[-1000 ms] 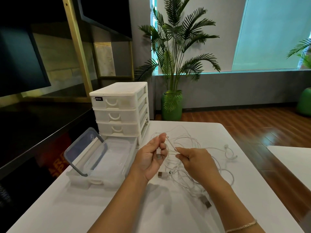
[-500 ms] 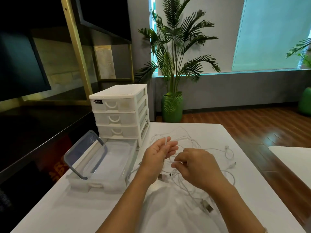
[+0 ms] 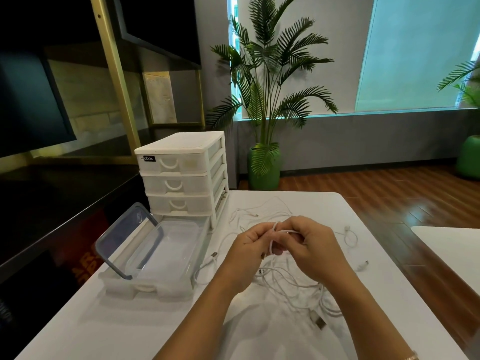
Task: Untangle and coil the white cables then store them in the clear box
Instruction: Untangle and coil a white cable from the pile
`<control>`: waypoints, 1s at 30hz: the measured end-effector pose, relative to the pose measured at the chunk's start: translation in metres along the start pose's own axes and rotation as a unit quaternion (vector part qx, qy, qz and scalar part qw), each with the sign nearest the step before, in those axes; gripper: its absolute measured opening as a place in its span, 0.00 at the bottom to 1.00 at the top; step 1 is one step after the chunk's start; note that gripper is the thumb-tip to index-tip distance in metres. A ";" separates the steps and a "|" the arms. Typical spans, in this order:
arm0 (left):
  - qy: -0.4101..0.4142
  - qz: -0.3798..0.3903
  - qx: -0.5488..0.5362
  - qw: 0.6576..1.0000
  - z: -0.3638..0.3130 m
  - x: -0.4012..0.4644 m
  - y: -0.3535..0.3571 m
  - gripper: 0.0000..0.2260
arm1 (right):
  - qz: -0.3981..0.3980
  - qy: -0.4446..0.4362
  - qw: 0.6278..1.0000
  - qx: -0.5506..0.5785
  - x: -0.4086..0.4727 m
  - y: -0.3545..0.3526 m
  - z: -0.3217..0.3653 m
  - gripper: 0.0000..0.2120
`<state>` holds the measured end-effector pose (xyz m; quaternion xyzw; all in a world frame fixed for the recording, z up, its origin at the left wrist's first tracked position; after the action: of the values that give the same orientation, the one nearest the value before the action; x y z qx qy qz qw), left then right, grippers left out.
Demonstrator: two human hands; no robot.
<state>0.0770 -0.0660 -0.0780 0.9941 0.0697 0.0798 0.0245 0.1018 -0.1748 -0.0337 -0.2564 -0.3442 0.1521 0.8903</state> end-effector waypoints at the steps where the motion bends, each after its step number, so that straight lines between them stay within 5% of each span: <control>1: -0.010 0.015 -0.022 1.000 0.001 0.000 0.002 0.12 | -0.023 -0.001 1.000 0.011 0.000 -0.003 -0.001 0.03; 10: -0.053 0.082 -0.109 0.989 -0.001 -0.008 0.012 0.14 | -0.123 0.017 0.988 0.092 -0.003 -0.019 0.001 0.13; 15: -0.071 0.076 -0.139 0.985 -0.002 -0.009 0.011 0.11 | -0.069 0.090 0.976 0.186 -0.001 -0.009 -0.007 0.11; 30: -0.120 0.079 -0.235 0.961 -0.005 -0.014 0.014 0.09 | -0.006 0.062 0.978 0.199 0.002 -0.010 -0.011 0.08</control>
<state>0.0642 -0.0818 -0.0742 0.9650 -0.0334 -0.0240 0.2589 0.1115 -0.1858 -0.0340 -0.0807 -0.2530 0.1965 0.9439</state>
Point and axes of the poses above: each hand's wrist, its own x-axis towards the middle knuckle, its own y-axis out of the palm, z = x × y, the point moved 7 cm from there along x, towards the middle knuckle, and after that the axes turned 2 degrees about -y, right-handed, at the moved point
